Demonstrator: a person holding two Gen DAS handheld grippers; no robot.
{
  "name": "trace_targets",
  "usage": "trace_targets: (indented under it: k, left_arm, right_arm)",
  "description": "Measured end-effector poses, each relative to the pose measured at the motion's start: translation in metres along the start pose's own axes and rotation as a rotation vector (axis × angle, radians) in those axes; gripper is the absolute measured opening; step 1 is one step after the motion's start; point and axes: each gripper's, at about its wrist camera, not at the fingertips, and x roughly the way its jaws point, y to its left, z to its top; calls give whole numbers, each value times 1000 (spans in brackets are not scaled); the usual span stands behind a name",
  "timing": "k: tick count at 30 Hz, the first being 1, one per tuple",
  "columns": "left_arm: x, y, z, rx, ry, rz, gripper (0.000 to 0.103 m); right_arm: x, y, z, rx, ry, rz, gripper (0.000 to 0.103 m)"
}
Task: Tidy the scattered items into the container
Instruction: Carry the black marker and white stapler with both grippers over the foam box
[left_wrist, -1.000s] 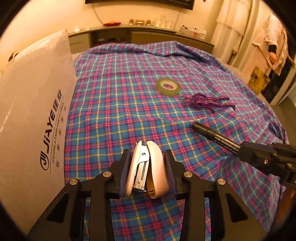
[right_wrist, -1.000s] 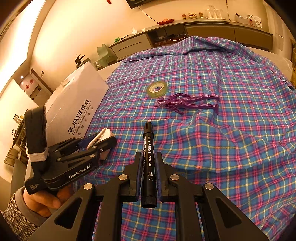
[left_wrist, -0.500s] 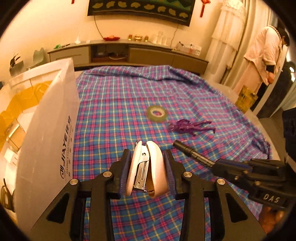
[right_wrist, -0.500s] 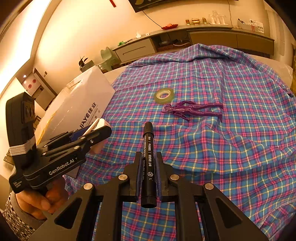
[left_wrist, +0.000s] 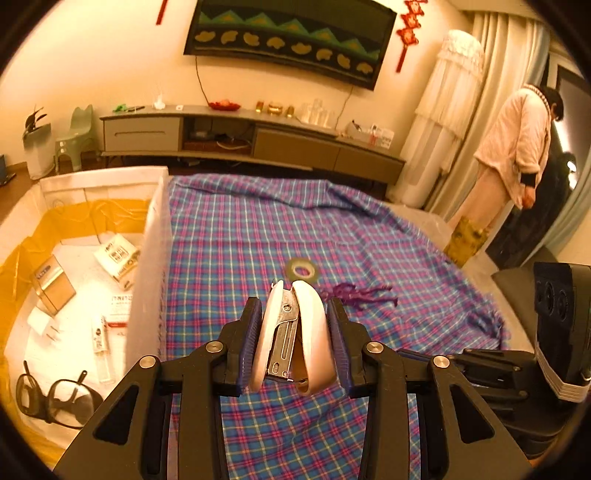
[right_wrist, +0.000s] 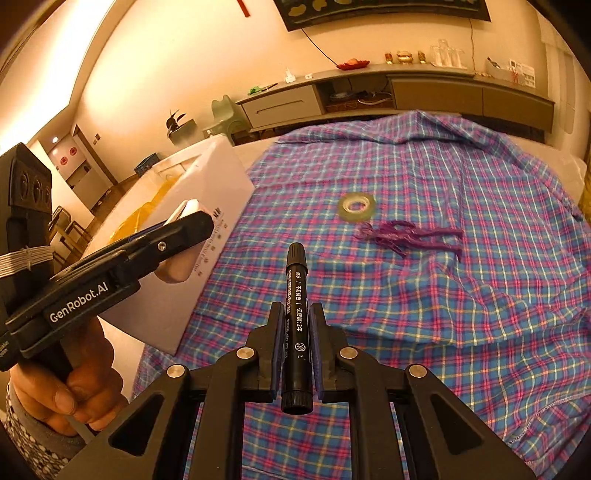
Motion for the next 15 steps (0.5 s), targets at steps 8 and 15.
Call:
trace_targets:
  k: [8,15]
  left_arm:
    - [-31,10,13,-37,-67,-30,37]
    - [-60,25,21,-79,-123,-50,37]
  right_arm:
    - [-19,35,18,-57,-40,-11,15]
    - [-29,72,30,-118,-61,-18,15]
